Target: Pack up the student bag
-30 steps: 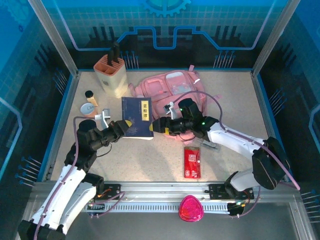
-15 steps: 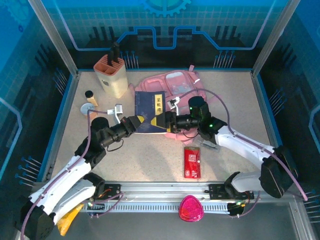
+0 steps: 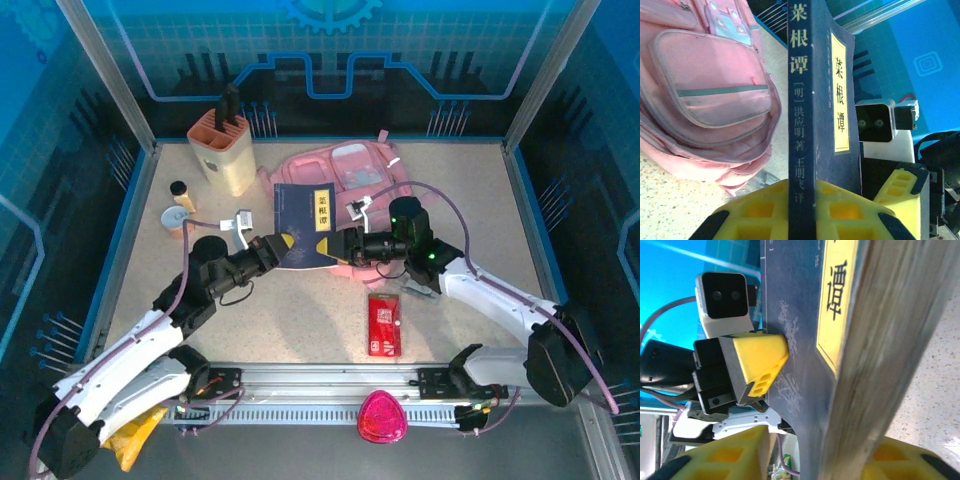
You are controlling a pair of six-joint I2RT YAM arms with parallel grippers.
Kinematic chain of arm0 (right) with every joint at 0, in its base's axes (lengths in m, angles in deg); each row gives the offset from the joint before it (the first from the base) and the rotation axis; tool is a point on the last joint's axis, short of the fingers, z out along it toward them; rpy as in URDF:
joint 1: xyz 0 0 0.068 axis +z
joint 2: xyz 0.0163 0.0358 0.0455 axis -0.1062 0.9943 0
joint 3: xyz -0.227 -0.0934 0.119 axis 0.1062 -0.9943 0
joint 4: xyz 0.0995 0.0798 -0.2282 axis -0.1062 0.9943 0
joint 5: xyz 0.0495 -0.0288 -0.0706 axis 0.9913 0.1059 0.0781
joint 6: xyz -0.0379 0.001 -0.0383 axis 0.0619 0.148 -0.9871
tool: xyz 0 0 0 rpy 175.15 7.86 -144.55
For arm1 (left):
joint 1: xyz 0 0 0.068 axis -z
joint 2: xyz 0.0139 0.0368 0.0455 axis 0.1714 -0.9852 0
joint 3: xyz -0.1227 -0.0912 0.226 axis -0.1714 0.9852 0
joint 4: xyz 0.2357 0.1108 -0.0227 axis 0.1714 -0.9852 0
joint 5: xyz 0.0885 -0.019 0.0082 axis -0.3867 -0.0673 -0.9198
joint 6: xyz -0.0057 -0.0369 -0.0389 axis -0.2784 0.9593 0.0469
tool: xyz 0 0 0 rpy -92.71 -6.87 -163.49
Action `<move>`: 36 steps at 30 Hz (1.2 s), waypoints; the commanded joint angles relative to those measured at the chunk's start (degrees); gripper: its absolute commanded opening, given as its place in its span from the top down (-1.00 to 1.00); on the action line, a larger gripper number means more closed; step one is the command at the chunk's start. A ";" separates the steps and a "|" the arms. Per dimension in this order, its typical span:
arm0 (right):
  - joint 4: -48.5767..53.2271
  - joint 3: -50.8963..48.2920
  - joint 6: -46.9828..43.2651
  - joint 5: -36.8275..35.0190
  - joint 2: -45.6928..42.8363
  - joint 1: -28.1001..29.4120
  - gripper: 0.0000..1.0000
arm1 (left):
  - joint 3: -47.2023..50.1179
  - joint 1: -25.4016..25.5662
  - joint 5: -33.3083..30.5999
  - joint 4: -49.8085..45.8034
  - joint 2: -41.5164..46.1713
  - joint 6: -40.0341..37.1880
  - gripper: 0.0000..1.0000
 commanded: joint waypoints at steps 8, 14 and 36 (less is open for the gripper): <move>8.90 -0.19 -9.60 -0.90 -6.04 -2.24 0.94 | -3.68 3.58 -3.08 -4.85 -2.27 -5.73 0.89; 19.31 -0.41 -15.40 -4.55 -11.32 -4.46 0.99 | -6.59 4.15 -5.46 -12.30 -2.94 -13.05 0.09; 46.49 -5.33 -23.94 -7.92 -26.68 -37.77 0.99 | -36.99 7.90 0.79 -26.82 -43.71 -50.37 -0.24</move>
